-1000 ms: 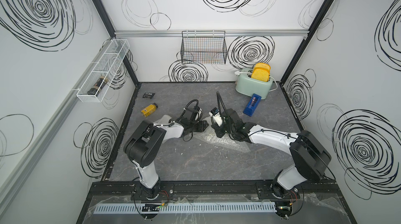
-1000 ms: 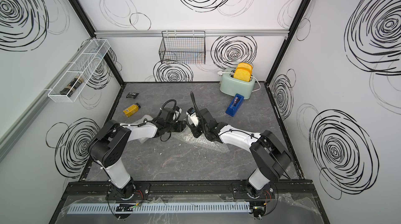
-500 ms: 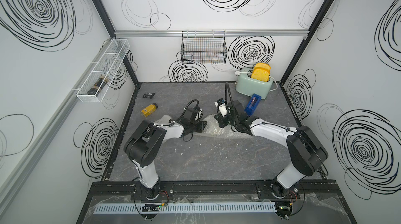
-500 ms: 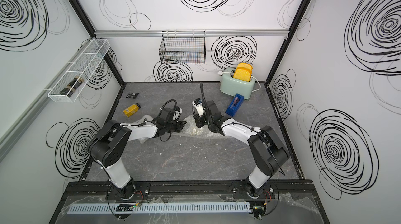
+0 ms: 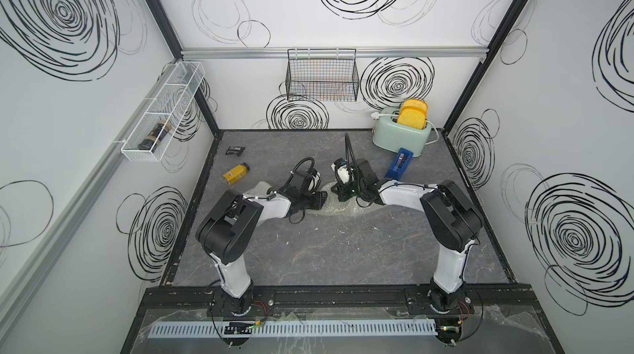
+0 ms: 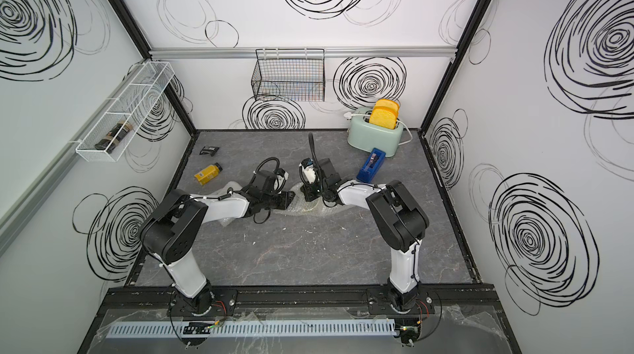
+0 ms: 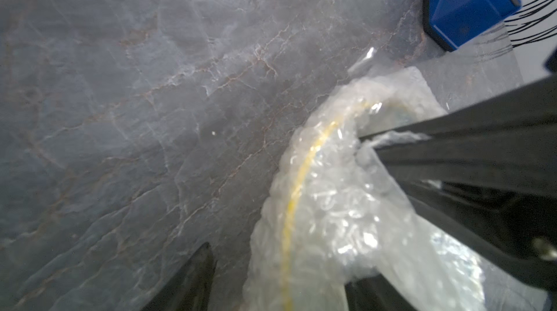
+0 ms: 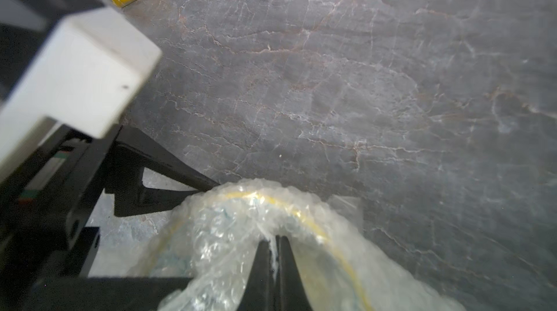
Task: Wrap bowls in bubble wrap
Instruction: Wrap the bowl in bubble wrap.
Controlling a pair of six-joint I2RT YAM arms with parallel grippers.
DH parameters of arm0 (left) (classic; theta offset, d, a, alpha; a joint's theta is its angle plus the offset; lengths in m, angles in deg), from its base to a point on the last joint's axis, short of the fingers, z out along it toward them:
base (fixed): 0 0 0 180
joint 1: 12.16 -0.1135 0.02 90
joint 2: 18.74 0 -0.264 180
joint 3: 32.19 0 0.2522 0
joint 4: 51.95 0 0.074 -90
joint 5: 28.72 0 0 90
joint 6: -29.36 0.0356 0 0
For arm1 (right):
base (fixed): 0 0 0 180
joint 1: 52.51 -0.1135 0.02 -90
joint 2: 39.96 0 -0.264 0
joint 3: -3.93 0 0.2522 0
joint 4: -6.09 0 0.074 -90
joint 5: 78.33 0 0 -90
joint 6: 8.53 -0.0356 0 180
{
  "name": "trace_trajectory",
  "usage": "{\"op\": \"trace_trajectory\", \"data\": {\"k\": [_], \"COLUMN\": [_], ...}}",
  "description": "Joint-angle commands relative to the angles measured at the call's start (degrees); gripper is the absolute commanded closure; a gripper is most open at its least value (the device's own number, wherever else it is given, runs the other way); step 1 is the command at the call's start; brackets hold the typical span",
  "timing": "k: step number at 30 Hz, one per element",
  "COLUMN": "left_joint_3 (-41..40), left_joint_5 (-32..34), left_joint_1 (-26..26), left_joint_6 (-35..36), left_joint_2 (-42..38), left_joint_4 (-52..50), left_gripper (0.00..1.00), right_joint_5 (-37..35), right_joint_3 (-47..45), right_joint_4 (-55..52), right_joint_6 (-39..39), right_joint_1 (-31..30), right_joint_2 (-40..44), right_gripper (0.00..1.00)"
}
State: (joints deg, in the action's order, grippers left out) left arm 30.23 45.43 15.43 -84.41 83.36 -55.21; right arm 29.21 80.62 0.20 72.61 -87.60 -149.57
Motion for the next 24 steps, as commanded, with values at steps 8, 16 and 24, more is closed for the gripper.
{"op": "trace_trajectory", "data": {"k": [8, 16, 24], "left_joint_3": [-5.9, -8.9, 2.1], "left_joint_5": [7.4, 4.1, 5.1], "left_joint_1": [-2.2, -4.6, 1.5], "left_joint_6": [-5.8, -12.5, -7.2], "left_joint_2": [-12.0, -22.9, -9.9], "left_joint_4": [-1.0, 1.0, -5.2], "left_gripper": [0.01, 0.04, 0.04], "right_joint_5": [0.9, 1.9, 3.0], "right_joint_3": [-0.8, -1.9, -2.3], "right_joint_4": [2.0, 2.2, 2.2], "right_joint_6": [-2.5, -3.2, -3.7], "right_joint_1": [0.8, 0.8, 0.9], "right_joint_2": [-2.4, -2.4, -1.8], "right_gripper": [1.00, 1.00, 1.00]}}
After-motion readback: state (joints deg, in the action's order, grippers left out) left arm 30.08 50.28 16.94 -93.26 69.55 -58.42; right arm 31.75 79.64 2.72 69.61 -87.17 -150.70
